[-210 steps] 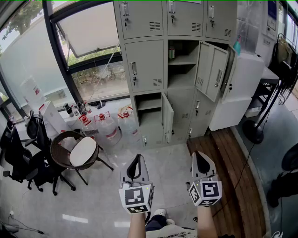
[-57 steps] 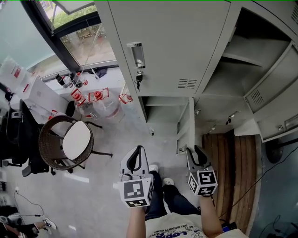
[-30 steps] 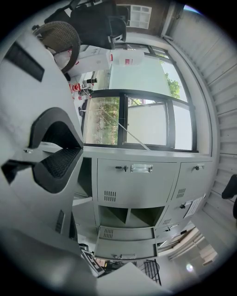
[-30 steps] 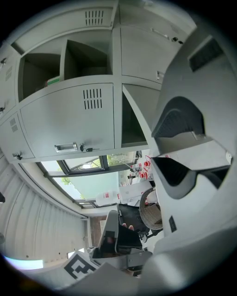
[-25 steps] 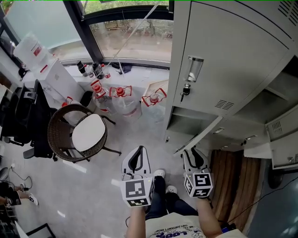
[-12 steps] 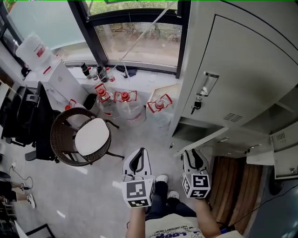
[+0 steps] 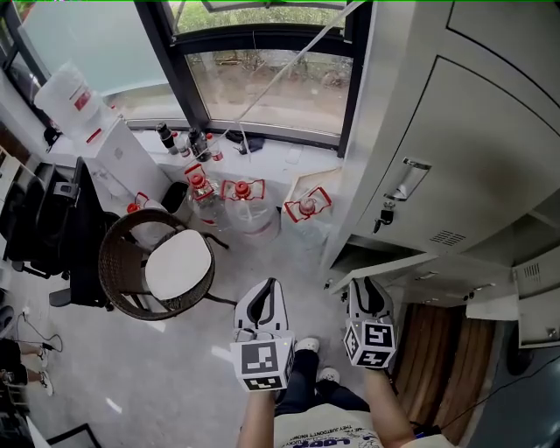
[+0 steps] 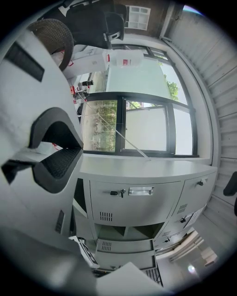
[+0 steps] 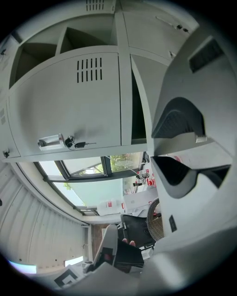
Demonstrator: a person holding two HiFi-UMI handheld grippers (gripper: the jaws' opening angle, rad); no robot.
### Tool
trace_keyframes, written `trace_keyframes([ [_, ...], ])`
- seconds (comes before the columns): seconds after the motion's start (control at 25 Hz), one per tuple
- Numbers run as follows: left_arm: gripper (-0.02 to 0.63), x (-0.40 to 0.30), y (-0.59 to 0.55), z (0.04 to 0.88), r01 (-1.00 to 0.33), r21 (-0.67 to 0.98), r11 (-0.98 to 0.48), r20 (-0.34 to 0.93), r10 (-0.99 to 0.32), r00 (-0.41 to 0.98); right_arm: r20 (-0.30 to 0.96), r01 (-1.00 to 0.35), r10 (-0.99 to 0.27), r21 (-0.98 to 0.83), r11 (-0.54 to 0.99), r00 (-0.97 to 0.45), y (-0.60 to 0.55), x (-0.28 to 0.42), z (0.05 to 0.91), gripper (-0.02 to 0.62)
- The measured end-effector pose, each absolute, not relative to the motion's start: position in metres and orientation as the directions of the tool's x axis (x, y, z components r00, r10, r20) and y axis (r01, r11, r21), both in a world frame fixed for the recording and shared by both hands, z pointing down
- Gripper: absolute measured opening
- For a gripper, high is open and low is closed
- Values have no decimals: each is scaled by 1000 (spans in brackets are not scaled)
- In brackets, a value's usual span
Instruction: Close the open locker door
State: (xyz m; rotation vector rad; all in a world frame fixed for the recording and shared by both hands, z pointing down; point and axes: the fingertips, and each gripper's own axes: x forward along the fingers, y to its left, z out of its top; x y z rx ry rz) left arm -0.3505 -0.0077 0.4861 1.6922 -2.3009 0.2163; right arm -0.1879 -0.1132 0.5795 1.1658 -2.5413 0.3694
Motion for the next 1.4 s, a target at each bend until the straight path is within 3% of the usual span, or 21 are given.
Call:
trace_keyframes([
  [0.24,5,-364,-19,483,-955,43,294,300,-915,-269,387,-793,-712,-97,601,-586,-133,-200,579,112],
  [0.32,5,-366,-23,483,-957,43,286,297,-919,-261,385,-811,-728,-112,574,-567,-141,-199,581,55],
  [1.4,5,-395,-73,493,-960,46,277,313,-916,-250,396,-811,-719,-137,568,-571,-198,-227,592,55],
])
